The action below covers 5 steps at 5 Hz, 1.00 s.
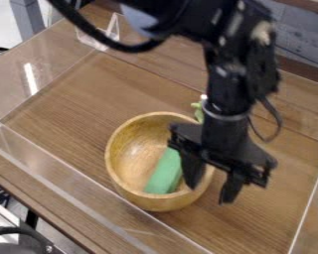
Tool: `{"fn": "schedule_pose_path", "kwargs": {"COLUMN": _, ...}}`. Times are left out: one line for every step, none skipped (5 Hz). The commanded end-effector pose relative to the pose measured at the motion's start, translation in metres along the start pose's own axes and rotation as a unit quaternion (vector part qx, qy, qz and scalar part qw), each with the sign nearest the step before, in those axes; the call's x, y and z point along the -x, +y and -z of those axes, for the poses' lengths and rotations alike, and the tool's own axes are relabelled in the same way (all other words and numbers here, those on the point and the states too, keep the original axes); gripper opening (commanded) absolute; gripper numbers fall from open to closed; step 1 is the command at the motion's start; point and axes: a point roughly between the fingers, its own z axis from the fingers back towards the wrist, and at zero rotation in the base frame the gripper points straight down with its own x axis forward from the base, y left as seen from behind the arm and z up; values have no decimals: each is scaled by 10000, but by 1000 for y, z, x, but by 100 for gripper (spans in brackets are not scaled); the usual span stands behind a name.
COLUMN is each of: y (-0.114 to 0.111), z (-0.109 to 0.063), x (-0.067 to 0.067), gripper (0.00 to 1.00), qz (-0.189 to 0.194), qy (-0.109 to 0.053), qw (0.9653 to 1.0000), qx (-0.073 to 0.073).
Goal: Remove the green stick from the brown bowl and put it on the table
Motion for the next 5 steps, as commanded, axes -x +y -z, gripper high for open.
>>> {"fn": "schedule_pose_path", "kwargs": {"y": 14, "z": -10, "x": -14, "gripper": 0, "qz": 178, "qy": -133, "qw": 9997, "qx": 56}}
{"fn": "schedule_pose_path", "kwargs": {"y": 22, "z": -7, "x": -9, "gripper": 0, "qz": -126, "qy": -113, "qw": 9998, "qx": 68}}
{"fn": "schedule_pose_path", "kwargs": {"y": 20, "z": -8, "x": -6, "gripper": 0, "qz": -360, "qy": -107, "qw": 9992, "qx": 107}}
{"fn": "schedule_pose_path", "kwargs": {"y": 24, "z": 2, "x": -4, "gripper": 0, "qz": -709, "qy": -107, "qw": 9973, "qx": 146}}
{"fn": "schedule_pose_path", "kwargs": {"y": 27, "z": 11, "x": -2, "gripper": 0, "qz": -1039, "qy": -112, "qw": 9944, "qx": 181}}
